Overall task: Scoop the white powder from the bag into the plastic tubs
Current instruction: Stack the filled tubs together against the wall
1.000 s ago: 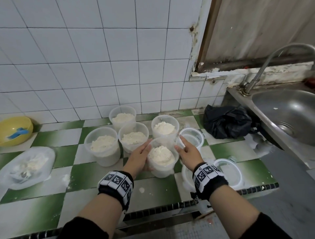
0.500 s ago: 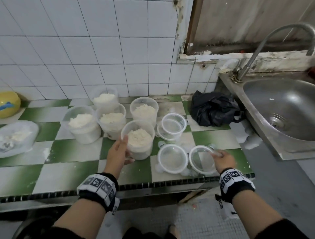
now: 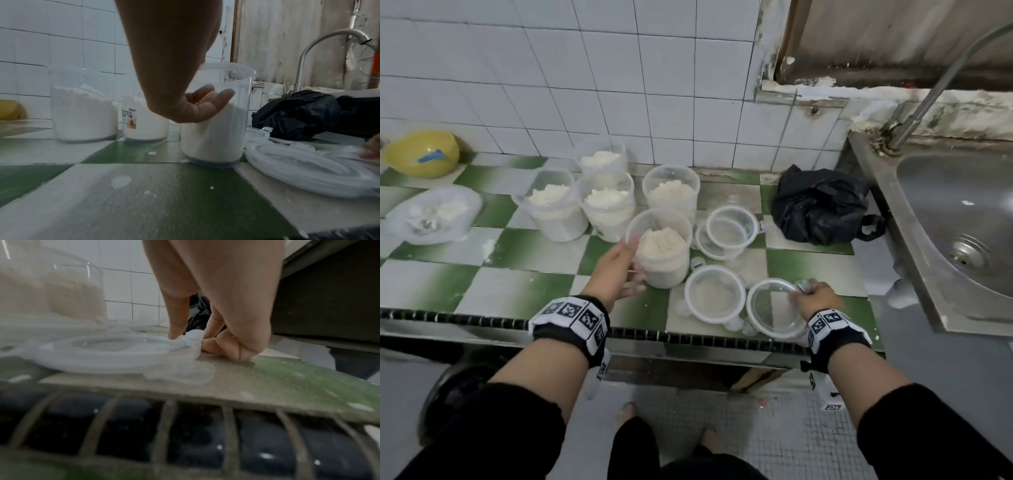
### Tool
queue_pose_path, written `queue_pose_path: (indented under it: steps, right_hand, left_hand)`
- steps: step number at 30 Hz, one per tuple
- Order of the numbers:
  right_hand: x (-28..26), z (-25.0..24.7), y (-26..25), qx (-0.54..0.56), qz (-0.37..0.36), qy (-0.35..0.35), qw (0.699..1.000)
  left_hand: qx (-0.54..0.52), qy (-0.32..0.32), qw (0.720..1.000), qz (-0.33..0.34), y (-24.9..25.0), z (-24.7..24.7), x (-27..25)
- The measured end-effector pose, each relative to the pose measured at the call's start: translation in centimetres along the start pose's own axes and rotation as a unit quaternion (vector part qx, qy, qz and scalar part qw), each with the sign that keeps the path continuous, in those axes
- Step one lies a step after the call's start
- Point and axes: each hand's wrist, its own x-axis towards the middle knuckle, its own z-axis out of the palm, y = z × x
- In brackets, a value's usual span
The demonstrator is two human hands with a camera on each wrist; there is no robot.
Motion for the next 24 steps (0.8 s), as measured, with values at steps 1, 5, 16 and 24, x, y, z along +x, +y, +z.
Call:
queue_pose_path:
  steps: [1, 5, 16, 24]
  right_hand:
    - [0.2, 0.2, 0.1, -0.005, -0.005, -0.001, 1.000]
    - [0.6, 0.0, 0.3, 0.063, -0.049, 0.008, 0.997]
    - [0.1, -5.7, -1.5, 0.232, -0.072, 0.045, 0.969]
    - [-4.8, -3.0, -9.9, 0.350, -0.115, -0.107, 0.923]
  left_hand:
    - [0.001, 0.002, 1.000, -0.002, 0.0, 0.0, 0.0]
    - [0.004, 0.007, 1.000, -0.007, 0.2, 0.1, 0.0]
    - [0.039, 0.053, 0.997, 0.037, 1.8, 0.0, 0.2]
    - [0.076, 0.046, 0.996, 0.027, 1.5, -4.7, -0.8]
